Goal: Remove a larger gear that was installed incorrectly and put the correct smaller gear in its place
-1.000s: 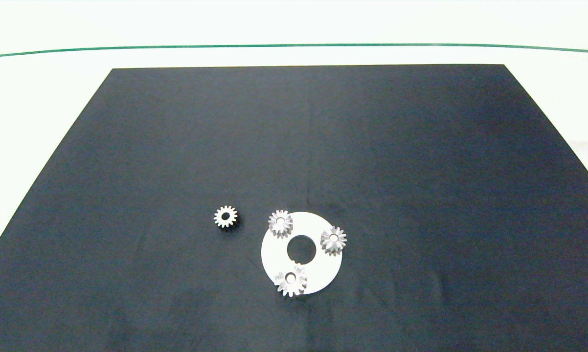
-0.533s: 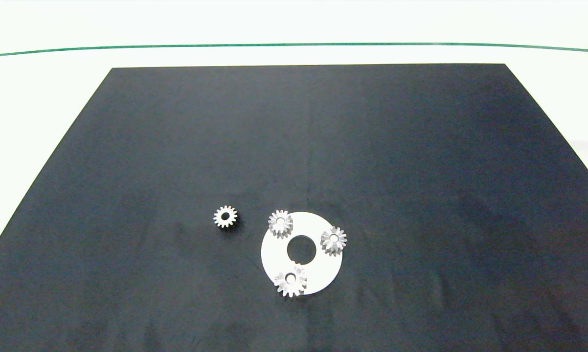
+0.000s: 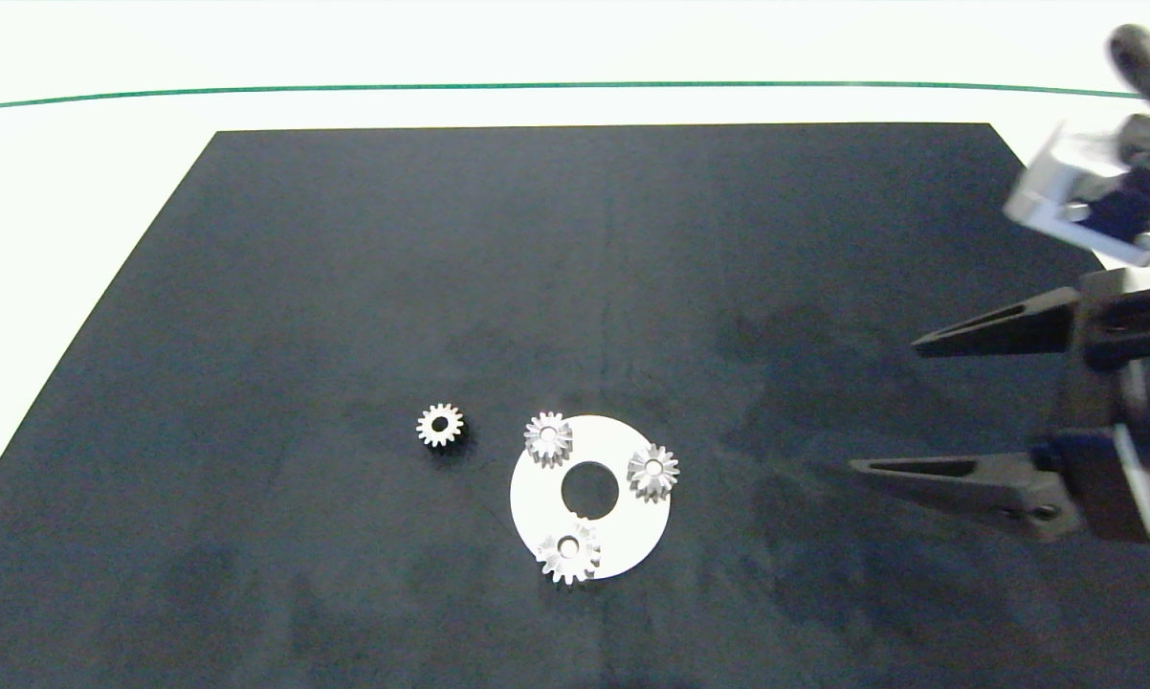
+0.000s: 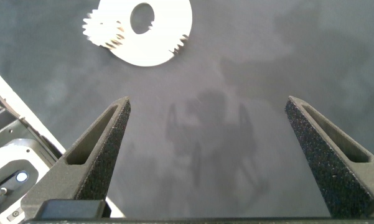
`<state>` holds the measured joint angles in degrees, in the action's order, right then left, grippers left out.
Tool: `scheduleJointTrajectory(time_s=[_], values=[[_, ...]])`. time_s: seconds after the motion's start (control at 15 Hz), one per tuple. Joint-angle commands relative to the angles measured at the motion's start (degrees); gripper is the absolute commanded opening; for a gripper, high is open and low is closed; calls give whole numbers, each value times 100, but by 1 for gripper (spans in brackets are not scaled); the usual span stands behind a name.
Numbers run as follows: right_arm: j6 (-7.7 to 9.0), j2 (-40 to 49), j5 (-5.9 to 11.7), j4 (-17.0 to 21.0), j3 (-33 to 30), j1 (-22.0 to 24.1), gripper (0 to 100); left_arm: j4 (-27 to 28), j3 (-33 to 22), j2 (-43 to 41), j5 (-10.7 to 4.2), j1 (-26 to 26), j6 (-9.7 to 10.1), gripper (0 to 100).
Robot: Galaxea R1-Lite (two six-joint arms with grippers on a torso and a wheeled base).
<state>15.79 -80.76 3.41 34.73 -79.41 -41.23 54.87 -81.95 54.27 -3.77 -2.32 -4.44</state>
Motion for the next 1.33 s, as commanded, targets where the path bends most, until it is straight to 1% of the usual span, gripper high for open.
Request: scheduleJointTrajectory(time_s=[0.07,0.13,0.2,0.27,0.4,0.47,0.6,0.67,0.73,0.93,1.13,1.33], values=[[21,-1574,555,201,-813,-966,100,15,-67,-207,-115,-111,-22,100],[21,-1803,617,447,-1015,-1054,100,33,-138,-259,-142,-120,-22,100],[21,-2005,617,702,-1252,-1142,100,33,-155,-303,-142,-120,-22,100],[12,-2145,617,816,-1446,-1265,100,33,-155,-330,-142,-120,-31,100],[12,-2295,625,825,-1586,-1476,100,33,-155,-338,-142,-120,-31,100],[12,-2541,696,825,-1683,-1643,100,33,-164,-330,-142,-120,-22,100],[-5,-2928,757,825,-1920,-1827,100,33,-164,-330,-142,-138,-22,100],[3,-3086,845,825,-2026,-1898,100,33,-173,-330,-142,-164,-22,100],[3,-3244,942,825,-2131,-1924,100,33,-173,-330,-142,-164,-22,100],[-5,-3578,968,816,-2430,-1915,100,33,-173,-330,-142,-155,-22,100],[-85,-3877,986,816,-2632,-1889,100,33,-173,-330,-142,-155,-22,100],[-76,-3965,1126,842,-2676,-1880,100,33,-181,-321,-142,-155,-22,100]])
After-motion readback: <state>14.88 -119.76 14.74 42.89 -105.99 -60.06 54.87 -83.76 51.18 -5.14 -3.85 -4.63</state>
